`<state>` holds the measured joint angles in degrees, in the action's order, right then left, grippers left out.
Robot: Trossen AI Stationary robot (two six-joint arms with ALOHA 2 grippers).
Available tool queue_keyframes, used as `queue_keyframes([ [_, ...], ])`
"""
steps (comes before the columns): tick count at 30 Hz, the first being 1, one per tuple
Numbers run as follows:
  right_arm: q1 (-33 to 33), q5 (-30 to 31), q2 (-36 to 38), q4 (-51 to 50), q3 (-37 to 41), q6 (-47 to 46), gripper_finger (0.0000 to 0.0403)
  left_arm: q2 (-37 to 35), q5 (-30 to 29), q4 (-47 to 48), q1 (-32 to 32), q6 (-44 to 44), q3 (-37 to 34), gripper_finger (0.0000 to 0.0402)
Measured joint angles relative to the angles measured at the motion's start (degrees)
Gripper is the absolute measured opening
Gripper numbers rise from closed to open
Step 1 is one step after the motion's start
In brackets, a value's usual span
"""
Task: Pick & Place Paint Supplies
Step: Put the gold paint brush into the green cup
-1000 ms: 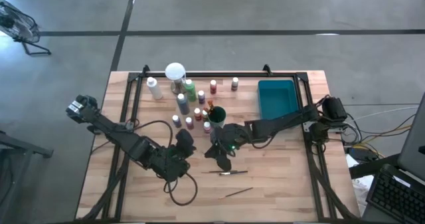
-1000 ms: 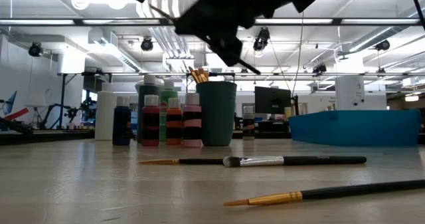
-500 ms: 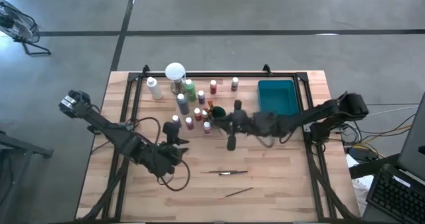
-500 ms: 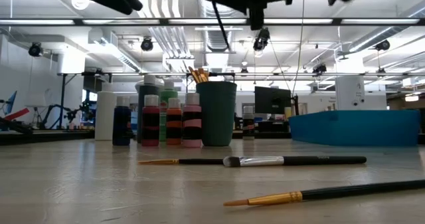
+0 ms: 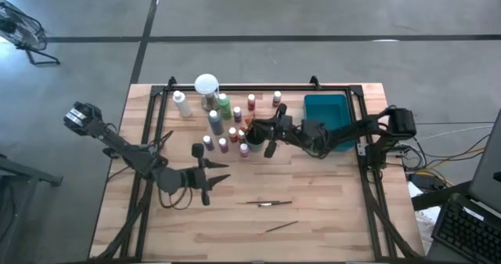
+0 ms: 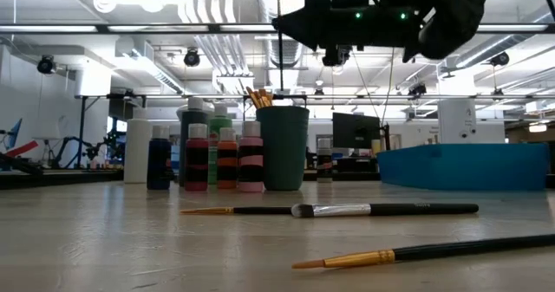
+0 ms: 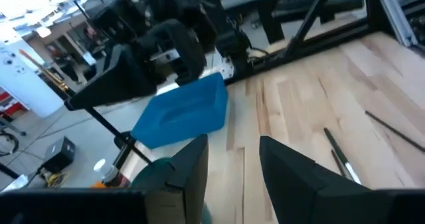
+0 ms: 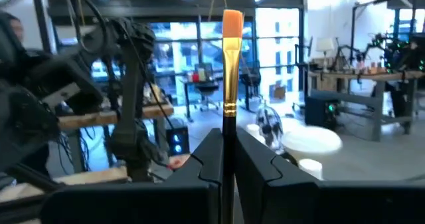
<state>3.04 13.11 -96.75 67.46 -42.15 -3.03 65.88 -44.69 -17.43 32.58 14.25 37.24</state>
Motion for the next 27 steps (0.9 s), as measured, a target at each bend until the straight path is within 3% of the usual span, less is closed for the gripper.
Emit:
queue_keyframes([
  [4, 1.92, -0.96, -2.95, 2.14, 0.02, -2.27, 0.0013, -0.24, 0.02, -4.82, -0.1, 1.35, -1.79, 0.0142],
  [19, 2.83, -1.66, -9.94, 2.36, -0.37, -4.5, 0.0013, -0.28, 0.02, -4.85, -0.14, 1.41, -1.82, 0.0142],
  [27, 2.85, -1.6, -10.03, 1.36, -0.01, -4.21, 0.0013, -0.28, 0.02, -4.85, -0.14, 1.41, -1.82, 0.0142],
])
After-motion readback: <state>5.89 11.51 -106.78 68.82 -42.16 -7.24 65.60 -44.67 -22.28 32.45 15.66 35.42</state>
